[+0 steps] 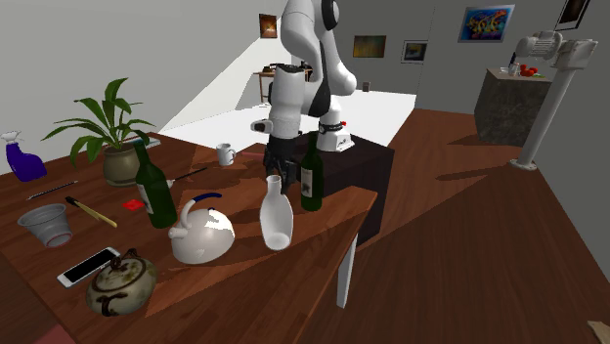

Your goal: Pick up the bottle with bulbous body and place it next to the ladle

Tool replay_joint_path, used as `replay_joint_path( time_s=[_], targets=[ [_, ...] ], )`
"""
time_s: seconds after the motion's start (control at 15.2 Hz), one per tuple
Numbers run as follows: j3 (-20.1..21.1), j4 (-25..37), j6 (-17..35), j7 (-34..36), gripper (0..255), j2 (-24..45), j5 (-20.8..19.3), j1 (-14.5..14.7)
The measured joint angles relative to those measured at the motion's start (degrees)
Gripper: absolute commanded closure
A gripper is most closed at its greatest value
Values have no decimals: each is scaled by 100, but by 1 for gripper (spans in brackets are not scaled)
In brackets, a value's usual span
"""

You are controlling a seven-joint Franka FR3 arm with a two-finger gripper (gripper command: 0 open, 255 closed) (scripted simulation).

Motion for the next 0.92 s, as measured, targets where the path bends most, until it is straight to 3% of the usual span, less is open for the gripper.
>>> replay_joint_path(
  time_s=[0.33, 0.4, 0.92],
  targets=[
    [-10, 7, 13, 8, 0, 19, -14, 6],
    [-10, 7, 13, 8, 255, 19, -14, 6],
    [-9, 7, 13, 8, 255, 18, -14, 6]
  ],
)
